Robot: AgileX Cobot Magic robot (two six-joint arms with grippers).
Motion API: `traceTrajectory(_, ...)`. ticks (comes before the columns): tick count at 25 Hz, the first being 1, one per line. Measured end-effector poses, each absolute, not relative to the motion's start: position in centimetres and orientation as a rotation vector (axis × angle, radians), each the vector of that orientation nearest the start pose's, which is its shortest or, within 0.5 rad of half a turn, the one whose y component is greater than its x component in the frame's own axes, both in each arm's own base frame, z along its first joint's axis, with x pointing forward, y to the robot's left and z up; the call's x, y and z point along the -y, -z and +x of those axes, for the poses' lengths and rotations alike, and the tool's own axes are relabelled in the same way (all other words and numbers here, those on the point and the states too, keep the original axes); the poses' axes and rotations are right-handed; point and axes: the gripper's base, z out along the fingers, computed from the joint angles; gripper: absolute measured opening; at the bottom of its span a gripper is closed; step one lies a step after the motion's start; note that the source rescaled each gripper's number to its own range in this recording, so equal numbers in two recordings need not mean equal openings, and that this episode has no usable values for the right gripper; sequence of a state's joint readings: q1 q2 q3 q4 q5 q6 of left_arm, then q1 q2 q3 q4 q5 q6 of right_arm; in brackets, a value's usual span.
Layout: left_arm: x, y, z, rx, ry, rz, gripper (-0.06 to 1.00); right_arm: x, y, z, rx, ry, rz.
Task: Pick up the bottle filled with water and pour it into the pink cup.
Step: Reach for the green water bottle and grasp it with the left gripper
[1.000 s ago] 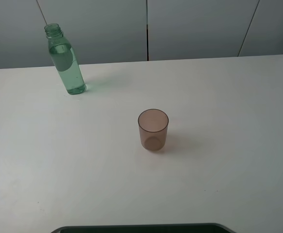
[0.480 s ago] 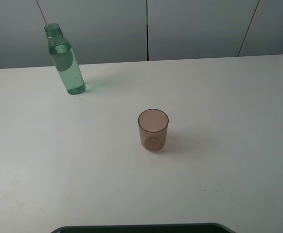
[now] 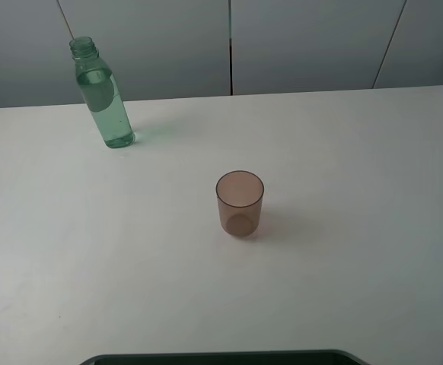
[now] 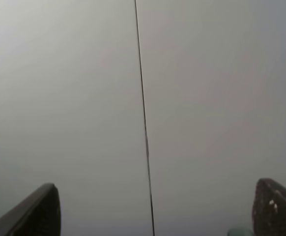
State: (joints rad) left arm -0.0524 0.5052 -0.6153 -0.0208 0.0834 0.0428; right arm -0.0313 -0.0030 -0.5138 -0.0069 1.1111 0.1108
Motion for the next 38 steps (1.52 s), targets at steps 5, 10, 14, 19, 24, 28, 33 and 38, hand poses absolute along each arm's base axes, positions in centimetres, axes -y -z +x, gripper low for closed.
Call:
traceTrajectory(5,0.7,-34.5,13.7,-1.429,0.019,0.055,0.99,0.0,-27.7,-0.9,-2.073,-0.040,0.148)
traceTrajectory(10,0.9,-29.8,15.8,-1.399,0.049,0.045,0.99,0.0,-27.7,-0.9,-2.073,-0.040,0.148)
traceTrajectory(14,1.2,-26.4,17.0,-1.425,0.091,0.051,0.99,0.0,-27.7,-0.9,-2.073,-0.040,0.148)
traceTrajectory(19,1.6,-23.7,18.9,-1.510,0.101,0.078,0.99,0.0,-27.7,-0.9,-2.073,-0.040,0.148)
traceTrajectory(24,2.0,-21.4,20.8,-1.535,0.123,0.109,0.99,0.0,-27.7,-0.9,-2.073,-0.040,0.148)
traceTrajectory(28,2.3,-19.4,22.0,-1.536,0.158,0.123,0.99,0.0,-27.7,-0.9,-2.073,-0.040,0.148)
traceTrajectory(33,2.7,-16.0,23.1,-1.662,0.197,0.140,0.99,0.0,-27.7,-0.9,-2.073,-0.040,0.148)
traceTrajectory(38,3.3,-14.2,25.3,-1.707,0.232,0.196,0.99,0.0,-27.7,-0.9,-2.073,-0.040,0.148)
